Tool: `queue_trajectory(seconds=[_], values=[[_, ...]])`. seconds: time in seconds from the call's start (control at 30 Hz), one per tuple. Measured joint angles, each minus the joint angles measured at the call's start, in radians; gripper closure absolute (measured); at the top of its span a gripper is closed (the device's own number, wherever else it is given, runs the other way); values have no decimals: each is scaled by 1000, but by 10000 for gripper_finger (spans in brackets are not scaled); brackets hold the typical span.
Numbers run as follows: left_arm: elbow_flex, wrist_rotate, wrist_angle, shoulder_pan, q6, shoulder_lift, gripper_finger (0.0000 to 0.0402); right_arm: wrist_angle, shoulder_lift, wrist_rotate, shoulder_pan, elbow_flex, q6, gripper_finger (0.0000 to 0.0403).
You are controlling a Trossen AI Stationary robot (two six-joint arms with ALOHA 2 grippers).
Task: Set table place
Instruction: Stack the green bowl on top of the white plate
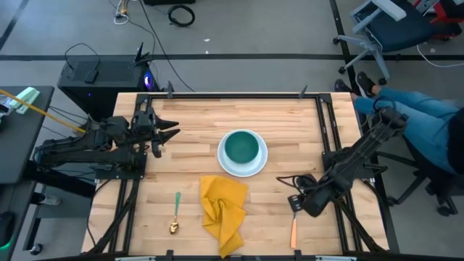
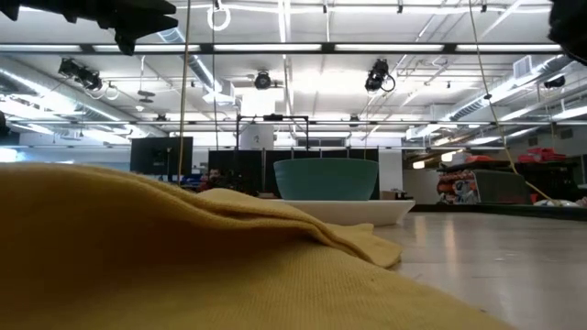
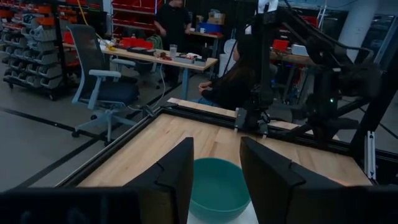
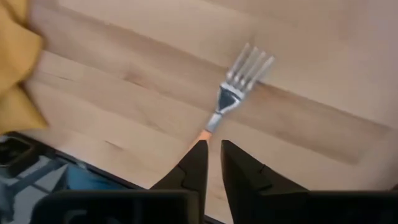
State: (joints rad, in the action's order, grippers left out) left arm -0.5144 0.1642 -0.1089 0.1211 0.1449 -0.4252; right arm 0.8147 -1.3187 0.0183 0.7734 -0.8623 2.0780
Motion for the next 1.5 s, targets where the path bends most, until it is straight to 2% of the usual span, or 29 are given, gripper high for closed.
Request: queue_trajectory(seconds=[0.27, 0.53, 0.77, 1.07, 1.2, 1.4, 1.5], values=[[0, 0, 0, 0, 0, 0, 255, -92, -82, -1, 71, 0, 105, 288], [0, 0, 0, 0, 1, 0, 249, -156, -188, -1, 65, 0, 122, 256], [0, 0, 0, 0, 1, 0, 259, -204, -293, -24, 36, 1, 107, 253], [0, 0, 0, 0, 1, 0, 257, -310, -351, -66, 18, -1, 103, 253], [0, 0, 0, 0, 1, 0, 250, -298, -334, -83, 24, 2, 119, 253], [0, 0, 0, 0, 1, 0, 251, -278, -275, 13, 28, 2, 116, 253], [0, 0, 0, 0, 1, 0, 255, -265, -265, -4, 34, 2, 120, 252]])
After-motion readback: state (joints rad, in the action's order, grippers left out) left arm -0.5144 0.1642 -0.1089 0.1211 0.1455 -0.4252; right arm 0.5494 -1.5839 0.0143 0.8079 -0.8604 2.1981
